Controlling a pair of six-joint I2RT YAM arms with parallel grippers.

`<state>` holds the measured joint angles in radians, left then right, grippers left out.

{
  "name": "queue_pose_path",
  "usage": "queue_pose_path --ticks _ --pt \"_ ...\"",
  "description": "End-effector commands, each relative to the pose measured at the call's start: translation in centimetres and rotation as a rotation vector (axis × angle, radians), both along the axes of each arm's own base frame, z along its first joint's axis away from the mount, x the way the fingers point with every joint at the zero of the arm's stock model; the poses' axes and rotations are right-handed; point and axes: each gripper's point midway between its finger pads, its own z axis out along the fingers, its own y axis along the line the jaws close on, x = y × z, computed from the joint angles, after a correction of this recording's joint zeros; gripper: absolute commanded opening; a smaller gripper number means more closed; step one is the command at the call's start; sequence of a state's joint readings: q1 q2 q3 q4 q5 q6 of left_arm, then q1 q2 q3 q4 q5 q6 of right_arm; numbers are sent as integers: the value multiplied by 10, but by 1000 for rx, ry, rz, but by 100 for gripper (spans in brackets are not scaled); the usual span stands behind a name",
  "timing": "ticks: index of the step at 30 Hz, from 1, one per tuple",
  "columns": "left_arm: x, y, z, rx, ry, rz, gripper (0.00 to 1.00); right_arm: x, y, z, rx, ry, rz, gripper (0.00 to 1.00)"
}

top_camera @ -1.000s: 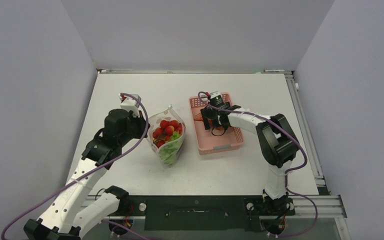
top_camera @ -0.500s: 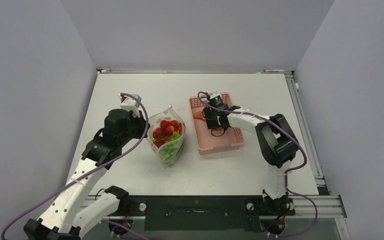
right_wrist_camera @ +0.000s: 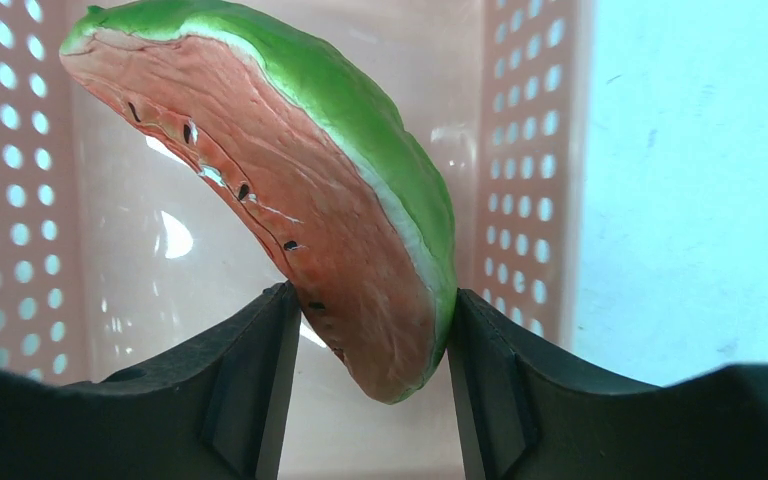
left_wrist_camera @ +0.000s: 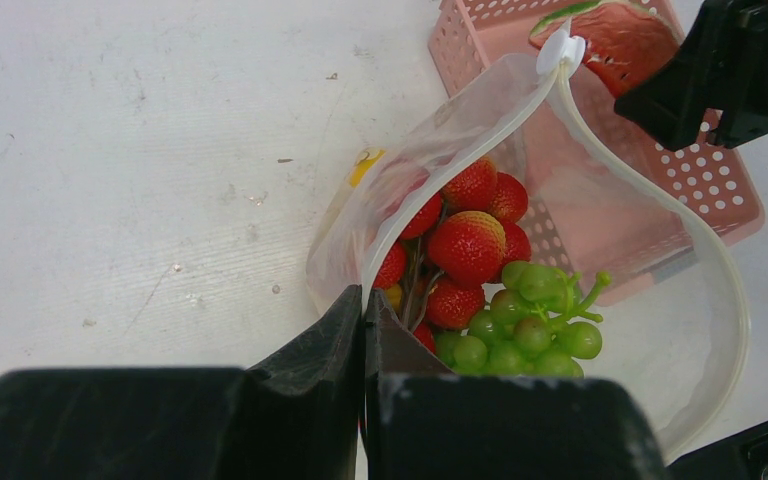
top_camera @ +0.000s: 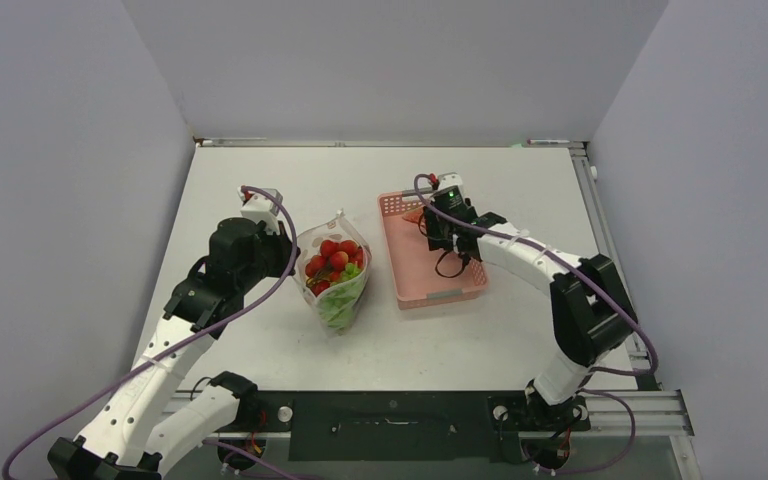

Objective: Place the food in the zip-top bag and seal the zipper
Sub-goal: Pick up the fake fruit from the bin, then place the fake fruit in the zipper food storage bag.

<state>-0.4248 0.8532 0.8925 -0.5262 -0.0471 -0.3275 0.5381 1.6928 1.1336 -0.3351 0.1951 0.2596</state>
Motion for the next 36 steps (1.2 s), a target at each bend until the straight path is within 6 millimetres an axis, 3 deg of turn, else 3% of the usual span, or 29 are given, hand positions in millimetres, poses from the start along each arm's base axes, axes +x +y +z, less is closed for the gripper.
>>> queue_pose_path --ticks 1,12,22,28,36 --pt "7 -5 21 -21 -64 -14 0 1 -9 45 8 -117 -68 28" --pt "6 -5 21 -23 -65 -17 0 -30 12 145 104 -306 15 27" --pt "3 -12 24 -44 -72 -54 0 -76 50 200 157 -388 218 27" --pt "3 -13 25 -47 -75 -55 0 -106 78 219 117 -415 351 27" --pt "3 -13 24 -45 -68 -55 0 -138 100 221 -73 -475 501 27"
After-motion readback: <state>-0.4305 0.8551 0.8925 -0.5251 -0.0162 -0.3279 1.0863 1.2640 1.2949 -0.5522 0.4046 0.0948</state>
